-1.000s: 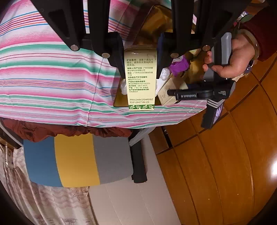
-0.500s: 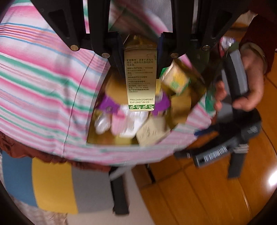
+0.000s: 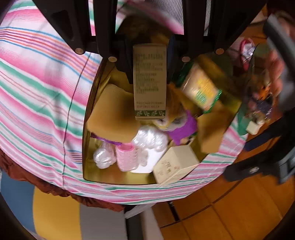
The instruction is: Organize objects
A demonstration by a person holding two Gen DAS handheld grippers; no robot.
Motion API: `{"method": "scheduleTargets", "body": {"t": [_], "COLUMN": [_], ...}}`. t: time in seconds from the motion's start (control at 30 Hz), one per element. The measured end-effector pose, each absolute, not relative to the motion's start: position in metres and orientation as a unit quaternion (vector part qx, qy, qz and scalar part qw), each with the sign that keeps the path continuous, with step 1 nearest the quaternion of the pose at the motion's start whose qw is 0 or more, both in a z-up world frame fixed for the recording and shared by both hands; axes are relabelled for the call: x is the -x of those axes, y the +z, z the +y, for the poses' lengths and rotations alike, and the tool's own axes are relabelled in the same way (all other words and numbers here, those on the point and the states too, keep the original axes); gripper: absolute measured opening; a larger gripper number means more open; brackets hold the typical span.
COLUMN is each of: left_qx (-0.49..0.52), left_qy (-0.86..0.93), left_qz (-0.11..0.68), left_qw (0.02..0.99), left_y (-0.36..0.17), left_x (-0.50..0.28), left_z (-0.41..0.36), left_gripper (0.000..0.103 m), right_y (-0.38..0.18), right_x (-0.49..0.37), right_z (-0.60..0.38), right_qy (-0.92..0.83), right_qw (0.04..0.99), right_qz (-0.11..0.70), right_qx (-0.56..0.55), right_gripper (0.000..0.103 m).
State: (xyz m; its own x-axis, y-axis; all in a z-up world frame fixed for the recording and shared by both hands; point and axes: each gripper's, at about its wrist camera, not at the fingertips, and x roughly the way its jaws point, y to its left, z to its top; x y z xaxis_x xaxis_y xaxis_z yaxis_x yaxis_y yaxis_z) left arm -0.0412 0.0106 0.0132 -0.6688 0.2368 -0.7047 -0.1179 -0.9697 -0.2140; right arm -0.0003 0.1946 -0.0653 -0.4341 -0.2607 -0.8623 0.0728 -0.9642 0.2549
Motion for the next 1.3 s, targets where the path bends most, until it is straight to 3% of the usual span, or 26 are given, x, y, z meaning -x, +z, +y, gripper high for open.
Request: {"method": "scheduleTargets", "body": {"t": [0.1, 0.23, 0.4, 0.67, 0.87, 1.1, 1.3], "left_qx": [0.387, 0.383, 0.357, 0.305, 0.311, 0.375, 0.388], "left_qy": [0.916, 0.918, 0.931, 0.952, 0.949, 0.926, 0.92], "left_qz": [-0.061, -0.055, -0.034, 0.024, 0.039, 0.04, 0.055], "left_qw": [0.083, 0.085, 0.069, 0.022, 0.009, 0.014, 0.01], "left_y": [0.016, 0.018, 0.021, 0.027, 0.024, 0.009, 0.002], "left_x": [0.036, 0.03, 0.014, -0.008, -0.015, -0.005, -0.005], "left_z": [0.01, 0.009, 0.015, 0.021, 0.025, 0.026, 0.025], "left_gripper": [0.103, 0.103, 0.103, 0.103, 0.103, 0.103, 0.103], "right_y": [-0.071, -0.056, -0.041, -0.033, -0.058, -0.035, -0.02], "right_x": [0.005, -0.014, -0.03, -0.009, 0.01, -0.01, -0.014], "right_z": [0.196, 0.197, 0.205, 0.2, 0.188, 0.209, 0.2], "right_qy": [-0.836, -0.849, -0.868, -0.901, -0.888, -0.902, -0.904], "right_qw": [0.093, 0.094, 0.074, 0.029, -0.019, -0.008, 0.0], "right_qz": [-0.111, -0.114, -0.12, -0.074, 0.002, -0.091, -0.098], "right_qx": [-0.529, -0.508, -0.475, -0.427, -0.46, -0.422, -0.416], "right_gripper": [0.031, 0.041, 0.041, 0.041, 0.041, 0.043, 0.05]}}
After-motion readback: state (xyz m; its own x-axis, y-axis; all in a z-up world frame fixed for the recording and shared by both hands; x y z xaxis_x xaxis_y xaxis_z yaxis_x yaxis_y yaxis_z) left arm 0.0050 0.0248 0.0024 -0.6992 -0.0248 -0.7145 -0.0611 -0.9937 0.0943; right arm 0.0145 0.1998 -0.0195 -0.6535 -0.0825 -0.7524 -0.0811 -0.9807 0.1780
